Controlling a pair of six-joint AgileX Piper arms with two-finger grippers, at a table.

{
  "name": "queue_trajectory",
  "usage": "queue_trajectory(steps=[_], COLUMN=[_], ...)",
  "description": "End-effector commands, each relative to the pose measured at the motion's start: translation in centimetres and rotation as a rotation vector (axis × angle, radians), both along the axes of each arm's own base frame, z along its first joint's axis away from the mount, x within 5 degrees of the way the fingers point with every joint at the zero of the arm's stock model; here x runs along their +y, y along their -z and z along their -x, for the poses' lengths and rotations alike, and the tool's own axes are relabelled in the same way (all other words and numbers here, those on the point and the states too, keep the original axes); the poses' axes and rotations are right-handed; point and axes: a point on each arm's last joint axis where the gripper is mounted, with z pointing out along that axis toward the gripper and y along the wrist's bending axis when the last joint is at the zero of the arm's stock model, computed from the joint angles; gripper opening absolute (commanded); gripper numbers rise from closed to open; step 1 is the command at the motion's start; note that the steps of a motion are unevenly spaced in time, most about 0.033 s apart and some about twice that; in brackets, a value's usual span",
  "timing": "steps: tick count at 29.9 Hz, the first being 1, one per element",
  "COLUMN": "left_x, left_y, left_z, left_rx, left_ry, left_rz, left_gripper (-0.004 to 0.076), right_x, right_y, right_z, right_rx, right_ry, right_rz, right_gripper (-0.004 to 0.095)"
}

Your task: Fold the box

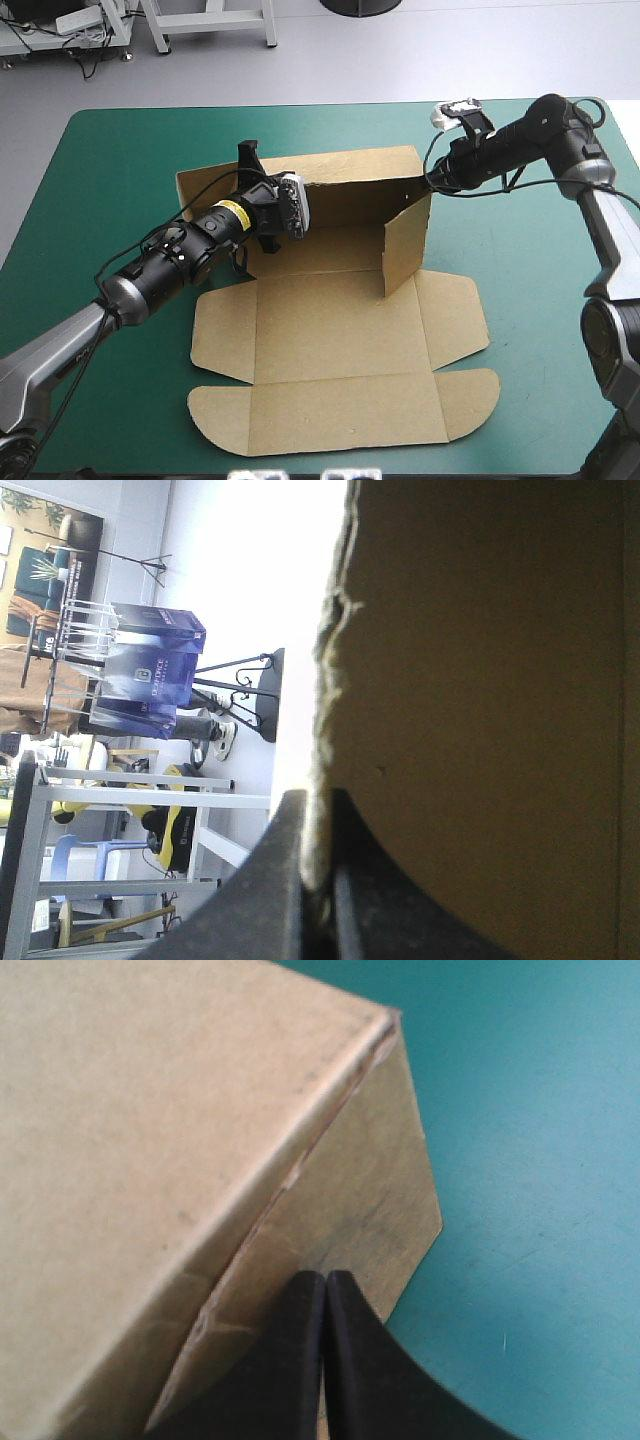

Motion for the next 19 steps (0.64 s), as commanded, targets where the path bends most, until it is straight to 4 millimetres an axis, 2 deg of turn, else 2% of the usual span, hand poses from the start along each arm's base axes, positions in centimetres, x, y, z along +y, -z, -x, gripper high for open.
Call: queue_trajectory(steps=[1, 7, 14, 19], left_x=[-0.2, -0.2, -0.1, -0.1], left_y=[-2.2, -2.1, -1.9, -1.9], left_z=[0.7, 0.7, 0.7, 0.7], left_rx=[-0.053, -0.046, -0.029, -0.029], left_ry=[0.008, 0.006, 0.001, 0.001], left_rz=[0.084, 0.079, 0.062, 0.062], left_gripper=[-0.0009, -0.0009, -0.0009, -0.0009], right_x=[0.3, 0.2, -0.5, -0.6], right_y=[-2.6, -0.3, 3.7, 5.6], right_z=[2.2, 4.4, 8.1, 9.3], right_rx=[-0.172, -0.372, -0.650, -0.647], right_ry=[-0.006, -0.023, 0.004, 0.020], right_rz=[-0.055, -0.082, -0.061, -0.072], right_gripper=[-0.0020, -0.0020, -0.0020, -0.0020])
